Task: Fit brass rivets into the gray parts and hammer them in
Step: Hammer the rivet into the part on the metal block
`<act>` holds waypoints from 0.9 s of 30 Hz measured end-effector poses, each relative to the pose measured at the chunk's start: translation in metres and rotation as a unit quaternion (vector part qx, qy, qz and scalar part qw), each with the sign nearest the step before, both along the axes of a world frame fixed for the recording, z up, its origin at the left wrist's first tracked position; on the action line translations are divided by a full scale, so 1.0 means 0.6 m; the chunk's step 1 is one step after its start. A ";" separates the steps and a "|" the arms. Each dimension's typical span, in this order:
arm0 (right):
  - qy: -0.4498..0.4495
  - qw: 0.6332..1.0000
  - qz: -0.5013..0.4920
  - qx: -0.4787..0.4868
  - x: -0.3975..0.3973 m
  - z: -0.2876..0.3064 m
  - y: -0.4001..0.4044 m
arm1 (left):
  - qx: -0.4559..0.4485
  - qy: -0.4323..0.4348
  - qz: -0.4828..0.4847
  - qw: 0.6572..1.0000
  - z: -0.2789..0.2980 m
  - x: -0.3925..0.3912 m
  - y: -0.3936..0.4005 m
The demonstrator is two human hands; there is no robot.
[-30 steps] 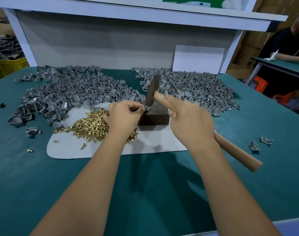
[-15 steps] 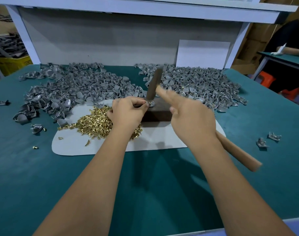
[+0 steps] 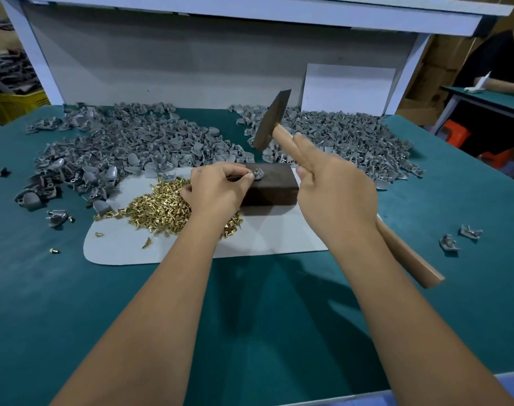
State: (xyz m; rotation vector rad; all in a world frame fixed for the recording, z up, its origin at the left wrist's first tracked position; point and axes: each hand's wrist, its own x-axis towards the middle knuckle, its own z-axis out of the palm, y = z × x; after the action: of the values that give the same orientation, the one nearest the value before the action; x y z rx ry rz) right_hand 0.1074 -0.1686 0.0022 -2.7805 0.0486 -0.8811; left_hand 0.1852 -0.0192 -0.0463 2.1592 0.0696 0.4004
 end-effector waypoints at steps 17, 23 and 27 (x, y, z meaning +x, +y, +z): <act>-0.015 0.998 -0.016 -0.066 -0.003 0.003 0.007 | -0.007 -0.013 0.016 1.000 -0.008 0.006 -0.007; 0.004 0.998 -0.008 -0.061 -0.001 0.002 -0.003 | -0.009 -0.007 0.012 1.000 -0.004 0.005 -0.005; 0.007 0.998 0.002 -0.067 -0.007 -0.005 0.000 | -0.006 0.000 0.007 1.000 -0.007 0.006 -0.003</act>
State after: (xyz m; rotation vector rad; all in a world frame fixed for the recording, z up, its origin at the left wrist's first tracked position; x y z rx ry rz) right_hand 0.1033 -0.1686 -0.0009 -2.9096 -0.0156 -0.8948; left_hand 0.1888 -0.0212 -0.0503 2.1483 0.0863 0.4070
